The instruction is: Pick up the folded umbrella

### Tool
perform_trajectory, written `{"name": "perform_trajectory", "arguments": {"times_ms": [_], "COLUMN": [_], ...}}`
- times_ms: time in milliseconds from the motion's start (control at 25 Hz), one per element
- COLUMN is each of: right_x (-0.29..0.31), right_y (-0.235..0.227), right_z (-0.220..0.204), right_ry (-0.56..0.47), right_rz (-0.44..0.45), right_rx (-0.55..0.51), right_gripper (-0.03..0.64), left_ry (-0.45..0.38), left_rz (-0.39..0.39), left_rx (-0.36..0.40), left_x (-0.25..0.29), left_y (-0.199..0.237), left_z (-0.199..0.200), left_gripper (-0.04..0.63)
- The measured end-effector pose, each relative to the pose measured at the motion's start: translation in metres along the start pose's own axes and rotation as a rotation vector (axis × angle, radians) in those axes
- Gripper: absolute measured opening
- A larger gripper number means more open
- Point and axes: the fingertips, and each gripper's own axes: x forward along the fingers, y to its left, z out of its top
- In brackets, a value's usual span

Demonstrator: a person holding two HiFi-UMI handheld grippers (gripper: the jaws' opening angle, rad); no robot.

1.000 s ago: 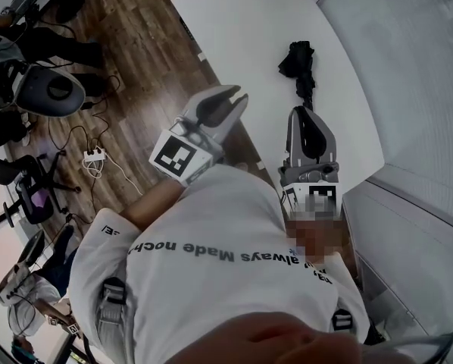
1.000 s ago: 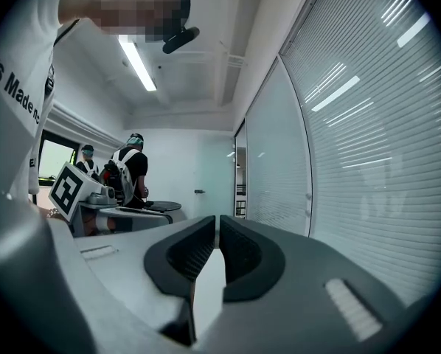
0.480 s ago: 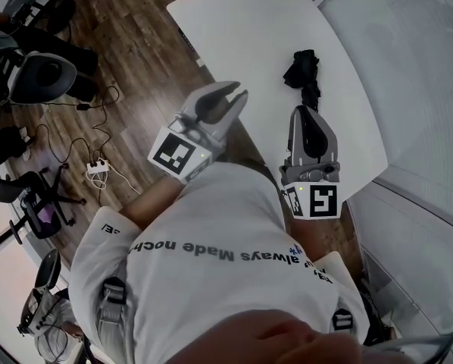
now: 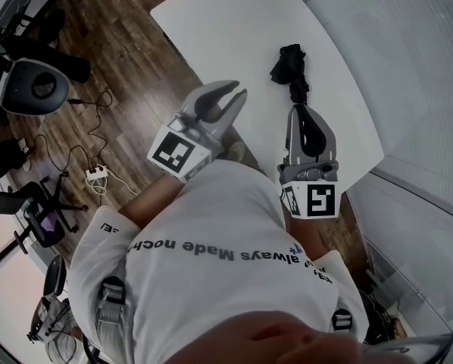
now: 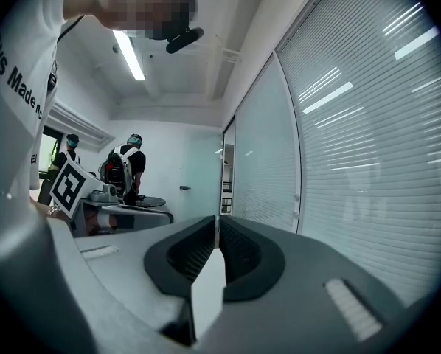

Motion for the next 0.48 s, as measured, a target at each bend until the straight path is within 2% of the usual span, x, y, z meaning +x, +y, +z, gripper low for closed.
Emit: {"name": "perform_trajectory", "arguments": {"times_ms": [200,480], "right_x": [0.001,0.014], "right_y": [-0.019,-0.037], "right_z": [-0.006,-0.041], "right_ry": [0.019,0.102], "right_rz": [0.001,-0.002], "right_rx": [-0.013,-0.007], "right_gripper": [0.032,0.084], "left_ry": [0.000,0.024], "left_rz": [-0.007,0.014], "left_rx": [-0.001,-0.008], "left_x": [0.019,0.015], "left_y": [-0.006,-0.005], "left_z": [0.000,-0.011], "left_gripper": [0.071,0.071]}}
